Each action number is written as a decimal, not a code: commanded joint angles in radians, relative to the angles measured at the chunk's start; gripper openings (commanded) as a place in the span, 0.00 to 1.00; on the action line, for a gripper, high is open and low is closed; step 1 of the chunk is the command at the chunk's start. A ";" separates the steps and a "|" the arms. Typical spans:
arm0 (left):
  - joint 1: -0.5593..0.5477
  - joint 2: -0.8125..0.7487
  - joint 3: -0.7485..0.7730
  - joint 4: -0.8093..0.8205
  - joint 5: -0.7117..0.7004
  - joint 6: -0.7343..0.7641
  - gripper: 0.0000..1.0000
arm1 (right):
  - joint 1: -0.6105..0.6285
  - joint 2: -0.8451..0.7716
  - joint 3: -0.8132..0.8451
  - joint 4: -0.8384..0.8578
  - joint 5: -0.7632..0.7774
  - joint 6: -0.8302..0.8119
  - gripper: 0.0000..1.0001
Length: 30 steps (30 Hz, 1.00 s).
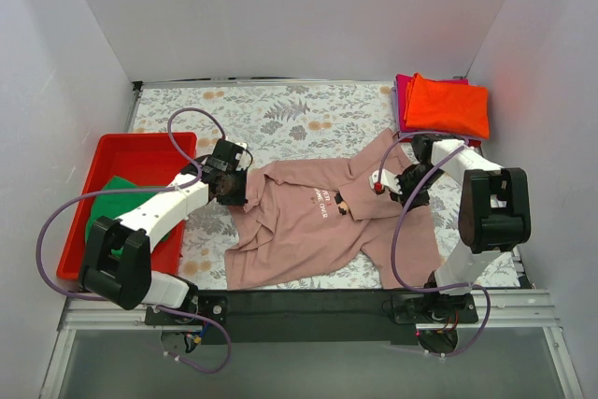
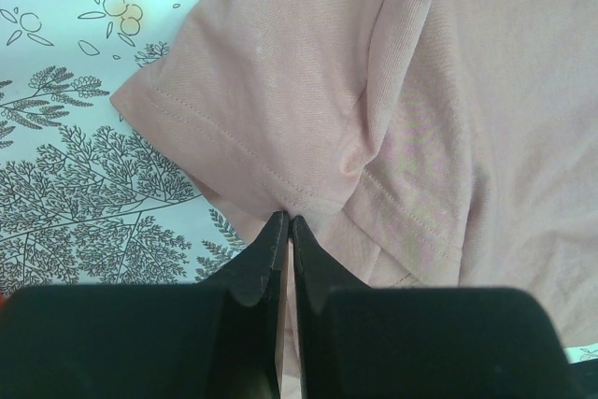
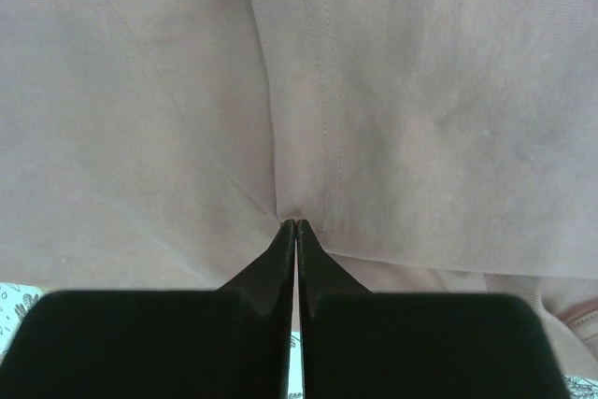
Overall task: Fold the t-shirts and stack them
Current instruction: Flatten the tshirt out
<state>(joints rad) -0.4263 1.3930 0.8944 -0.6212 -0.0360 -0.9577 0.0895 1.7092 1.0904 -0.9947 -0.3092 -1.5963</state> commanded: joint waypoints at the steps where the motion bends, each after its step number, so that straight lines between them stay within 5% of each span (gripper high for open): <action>1: 0.008 -0.020 0.009 0.002 0.012 -0.003 0.00 | 0.009 -0.006 -0.011 -0.012 -0.021 -0.001 0.01; 13: 0.030 -0.092 0.055 -0.009 -0.051 0.010 0.00 | 0.009 -0.164 0.140 -0.021 -0.103 0.110 0.01; 30: 0.060 -0.267 0.274 0.061 -0.269 0.048 0.00 | 0.009 -0.333 0.632 0.014 -0.157 0.415 0.01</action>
<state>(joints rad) -0.3721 1.1748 1.1053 -0.5991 -0.2298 -0.9352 0.0940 1.4281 1.6241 -0.9974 -0.4339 -1.2697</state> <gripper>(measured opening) 0.014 0.020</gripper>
